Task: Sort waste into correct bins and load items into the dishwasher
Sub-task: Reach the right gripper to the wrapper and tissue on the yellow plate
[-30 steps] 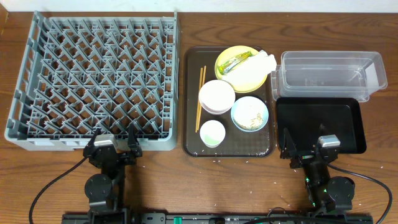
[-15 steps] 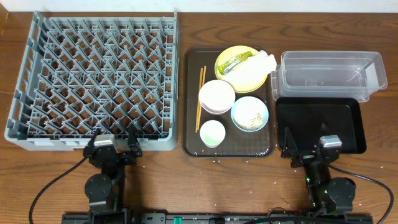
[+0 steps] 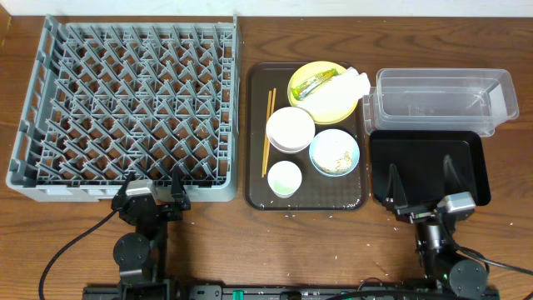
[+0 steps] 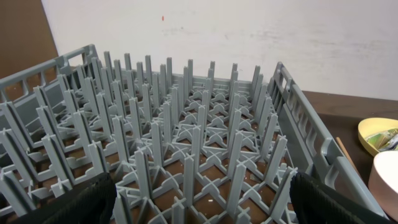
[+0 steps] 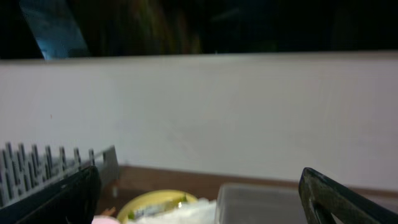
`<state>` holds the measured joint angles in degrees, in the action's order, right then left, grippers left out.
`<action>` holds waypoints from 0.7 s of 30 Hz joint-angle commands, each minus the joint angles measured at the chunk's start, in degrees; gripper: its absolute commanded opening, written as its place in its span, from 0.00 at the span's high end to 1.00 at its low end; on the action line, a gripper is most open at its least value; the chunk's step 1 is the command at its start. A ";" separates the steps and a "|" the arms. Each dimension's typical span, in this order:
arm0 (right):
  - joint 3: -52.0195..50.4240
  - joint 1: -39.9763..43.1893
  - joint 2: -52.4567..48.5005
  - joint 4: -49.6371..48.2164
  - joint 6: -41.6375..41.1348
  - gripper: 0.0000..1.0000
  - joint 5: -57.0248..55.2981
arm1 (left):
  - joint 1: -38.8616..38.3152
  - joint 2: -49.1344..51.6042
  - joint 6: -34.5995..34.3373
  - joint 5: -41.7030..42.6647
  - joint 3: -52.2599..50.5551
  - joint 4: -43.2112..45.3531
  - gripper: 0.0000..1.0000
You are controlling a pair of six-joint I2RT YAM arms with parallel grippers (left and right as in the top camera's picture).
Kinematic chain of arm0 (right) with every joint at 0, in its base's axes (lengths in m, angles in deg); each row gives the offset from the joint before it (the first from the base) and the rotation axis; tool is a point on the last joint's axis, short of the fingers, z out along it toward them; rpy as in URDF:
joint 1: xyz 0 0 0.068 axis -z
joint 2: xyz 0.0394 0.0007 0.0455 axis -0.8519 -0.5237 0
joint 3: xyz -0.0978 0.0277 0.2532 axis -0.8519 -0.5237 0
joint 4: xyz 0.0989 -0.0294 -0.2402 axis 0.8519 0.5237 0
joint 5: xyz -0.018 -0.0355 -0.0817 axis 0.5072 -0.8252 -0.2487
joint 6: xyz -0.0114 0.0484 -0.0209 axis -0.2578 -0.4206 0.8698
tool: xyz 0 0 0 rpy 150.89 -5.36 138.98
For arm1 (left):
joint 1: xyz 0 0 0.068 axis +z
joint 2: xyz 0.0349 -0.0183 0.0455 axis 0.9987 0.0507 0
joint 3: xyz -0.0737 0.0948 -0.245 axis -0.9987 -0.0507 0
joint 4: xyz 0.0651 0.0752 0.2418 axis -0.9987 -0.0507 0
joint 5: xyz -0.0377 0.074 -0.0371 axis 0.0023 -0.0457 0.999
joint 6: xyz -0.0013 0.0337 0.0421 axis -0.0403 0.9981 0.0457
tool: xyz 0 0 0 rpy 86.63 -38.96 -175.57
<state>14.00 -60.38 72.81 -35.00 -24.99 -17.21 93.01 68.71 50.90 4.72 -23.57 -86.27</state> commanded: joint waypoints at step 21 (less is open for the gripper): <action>29.44 0.59 -31.08 -4.42 1.62 0.01 15.41 | 0.24 -0.31 0.33 0.76 -0.87 -2.10 0.09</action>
<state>38.81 -60.38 46.75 -39.28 -24.29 -7.44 93.01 68.71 50.90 4.69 -23.57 -86.27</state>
